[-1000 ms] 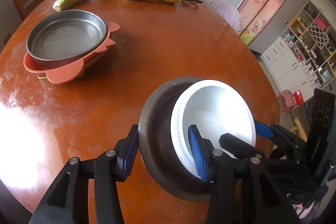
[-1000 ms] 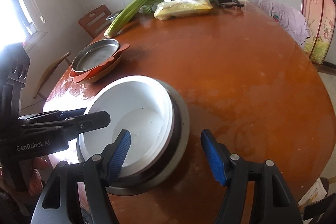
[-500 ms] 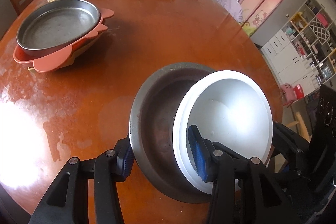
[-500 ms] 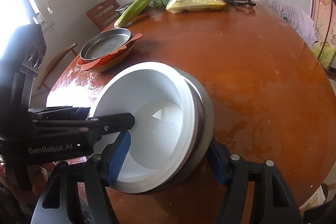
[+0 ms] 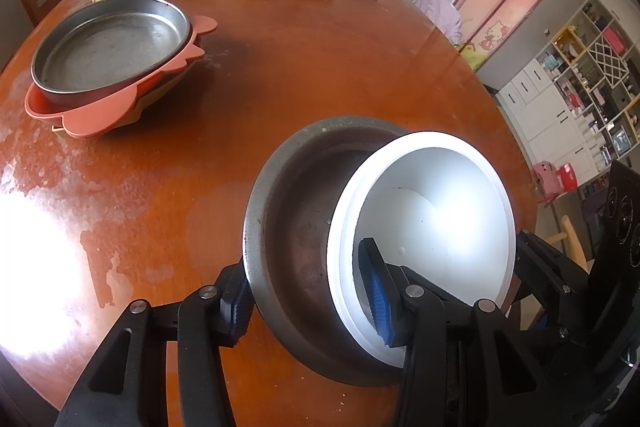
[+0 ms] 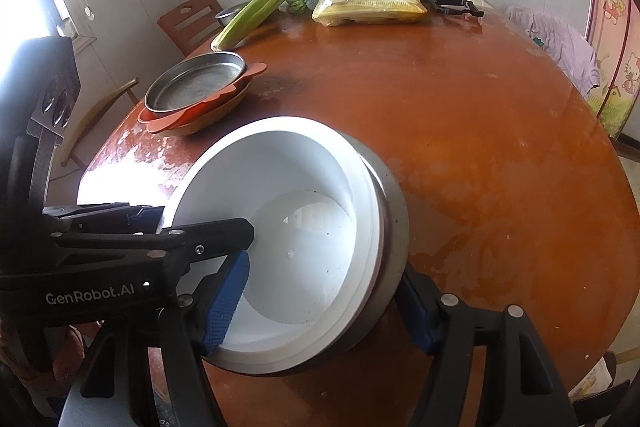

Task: Organize plates and bowls
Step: 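Carry the steel bowl stack with the left gripper over the pan and plates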

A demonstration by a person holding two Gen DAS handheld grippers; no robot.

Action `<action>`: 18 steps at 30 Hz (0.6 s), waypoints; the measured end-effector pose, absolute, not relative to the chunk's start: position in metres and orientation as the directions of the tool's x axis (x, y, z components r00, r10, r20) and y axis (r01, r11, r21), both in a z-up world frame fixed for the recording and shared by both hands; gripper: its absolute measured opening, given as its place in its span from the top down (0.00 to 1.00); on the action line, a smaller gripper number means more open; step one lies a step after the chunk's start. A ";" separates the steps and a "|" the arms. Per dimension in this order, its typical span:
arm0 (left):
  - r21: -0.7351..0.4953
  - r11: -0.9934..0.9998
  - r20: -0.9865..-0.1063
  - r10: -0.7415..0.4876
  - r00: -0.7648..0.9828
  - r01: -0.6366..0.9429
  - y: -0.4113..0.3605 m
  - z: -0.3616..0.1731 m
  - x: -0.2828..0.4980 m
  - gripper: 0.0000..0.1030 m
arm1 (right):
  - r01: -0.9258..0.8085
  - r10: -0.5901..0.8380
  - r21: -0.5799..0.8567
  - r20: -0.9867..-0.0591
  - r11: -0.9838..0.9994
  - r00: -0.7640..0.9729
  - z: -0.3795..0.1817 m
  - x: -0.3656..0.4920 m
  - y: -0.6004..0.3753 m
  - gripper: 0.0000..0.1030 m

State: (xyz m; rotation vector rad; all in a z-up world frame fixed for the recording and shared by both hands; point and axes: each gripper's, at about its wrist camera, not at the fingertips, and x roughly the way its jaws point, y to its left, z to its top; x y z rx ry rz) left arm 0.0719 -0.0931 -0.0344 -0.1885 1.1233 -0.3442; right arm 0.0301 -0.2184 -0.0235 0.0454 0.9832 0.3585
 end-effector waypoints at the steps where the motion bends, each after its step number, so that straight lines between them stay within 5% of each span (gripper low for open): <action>1: -0.319 0.932 -0.847 -0.362 0.389 0.174 -0.093 -0.034 0.072 0.53 | -0.277 0.319 0.200 -0.804 0.940 0.501 -0.023 0.031 -0.219 0.32; 18: -0.318 0.928 -0.825 -0.372 0.424 0.196 -0.090 -0.014 0.088 0.52 | -0.276 0.310 0.187 -0.793 0.943 0.525 -0.007 0.048 -0.218 0.32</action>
